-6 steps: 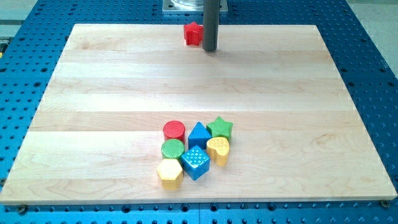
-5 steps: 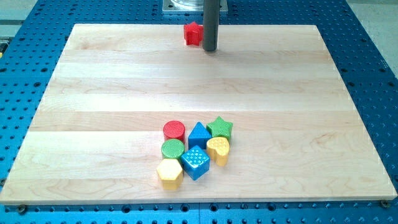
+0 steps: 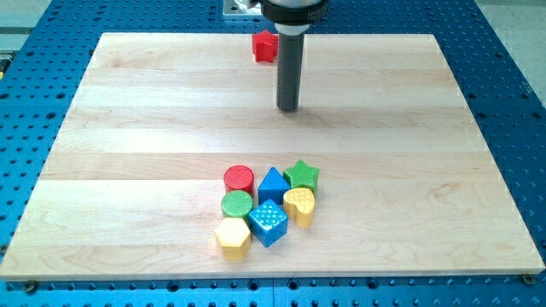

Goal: Point your hand at the center of the board

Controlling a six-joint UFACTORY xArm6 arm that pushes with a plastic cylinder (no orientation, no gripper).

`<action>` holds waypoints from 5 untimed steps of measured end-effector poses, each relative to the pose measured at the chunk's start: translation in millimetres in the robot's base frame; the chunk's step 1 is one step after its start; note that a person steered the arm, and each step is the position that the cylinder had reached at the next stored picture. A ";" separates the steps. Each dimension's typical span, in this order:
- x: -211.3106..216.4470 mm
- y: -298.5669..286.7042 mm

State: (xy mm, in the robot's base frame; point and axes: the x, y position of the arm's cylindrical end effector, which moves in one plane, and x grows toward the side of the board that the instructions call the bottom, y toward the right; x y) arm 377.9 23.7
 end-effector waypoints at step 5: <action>35.9 -65.4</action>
